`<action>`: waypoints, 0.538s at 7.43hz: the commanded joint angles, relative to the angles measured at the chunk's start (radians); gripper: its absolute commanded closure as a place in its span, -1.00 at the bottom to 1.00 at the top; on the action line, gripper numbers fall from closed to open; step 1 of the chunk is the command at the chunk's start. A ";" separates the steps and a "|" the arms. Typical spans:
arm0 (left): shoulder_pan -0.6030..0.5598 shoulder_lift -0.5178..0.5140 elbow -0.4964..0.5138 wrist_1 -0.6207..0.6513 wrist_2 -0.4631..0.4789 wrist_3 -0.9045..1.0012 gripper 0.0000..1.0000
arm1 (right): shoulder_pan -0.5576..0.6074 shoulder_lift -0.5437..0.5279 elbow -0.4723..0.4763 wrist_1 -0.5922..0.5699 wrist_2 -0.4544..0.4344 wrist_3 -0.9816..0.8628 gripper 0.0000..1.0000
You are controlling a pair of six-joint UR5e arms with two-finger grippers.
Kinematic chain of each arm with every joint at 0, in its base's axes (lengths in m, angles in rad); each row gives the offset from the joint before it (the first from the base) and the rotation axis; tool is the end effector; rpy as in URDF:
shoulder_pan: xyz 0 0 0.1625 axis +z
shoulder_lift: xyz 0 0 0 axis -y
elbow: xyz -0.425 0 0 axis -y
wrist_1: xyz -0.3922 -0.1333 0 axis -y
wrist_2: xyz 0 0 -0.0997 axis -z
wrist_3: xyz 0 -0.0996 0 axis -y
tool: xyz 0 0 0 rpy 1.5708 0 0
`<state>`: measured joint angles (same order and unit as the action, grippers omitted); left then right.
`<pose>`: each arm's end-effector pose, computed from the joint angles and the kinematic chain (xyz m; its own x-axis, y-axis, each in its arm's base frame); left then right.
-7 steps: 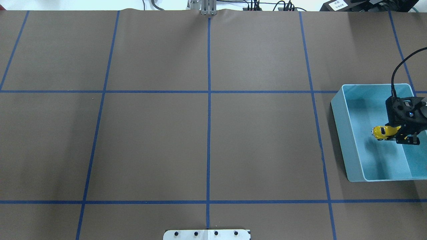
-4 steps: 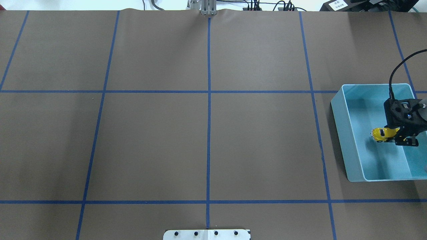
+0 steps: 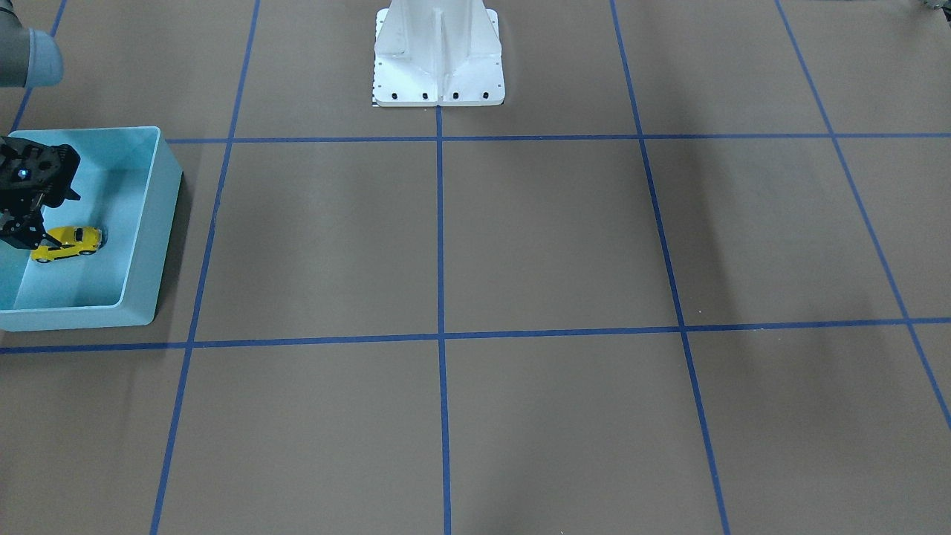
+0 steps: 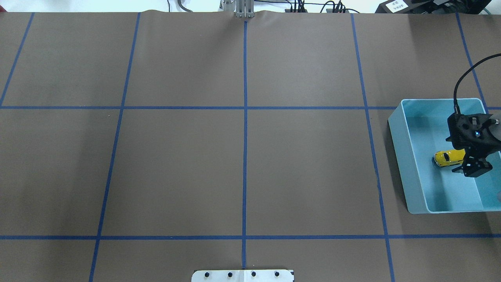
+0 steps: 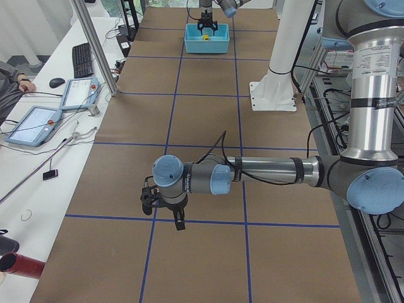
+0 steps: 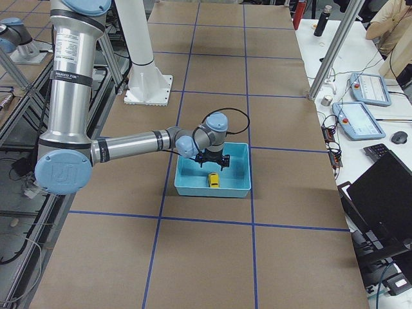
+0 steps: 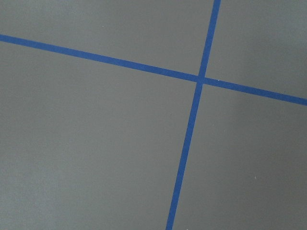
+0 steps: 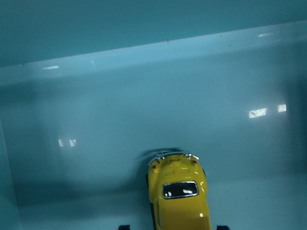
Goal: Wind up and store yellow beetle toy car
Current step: 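Lower the yellow car into the bin and open the right gripper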
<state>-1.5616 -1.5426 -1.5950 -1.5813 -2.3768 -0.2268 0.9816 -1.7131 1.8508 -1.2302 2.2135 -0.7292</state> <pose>-0.0570 -0.4809 0.6572 0.6767 -0.2141 -0.7045 0.1467 0.9768 -0.1559 -0.1908 -0.4179 0.5543 0.0533 -0.9945 0.0901 0.7092 0.1012 0.6978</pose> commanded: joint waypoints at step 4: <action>-0.008 -0.080 0.113 0.000 0.004 0.009 -1.00 | 0.406 -0.048 0.032 -0.098 0.170 -0.018 -1.00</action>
<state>-1.5686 -1.6050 -1.5027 -1.5815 -2.3736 -0.2183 1.2545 -1.7330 1.9083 -1.2983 2.3659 -0.7448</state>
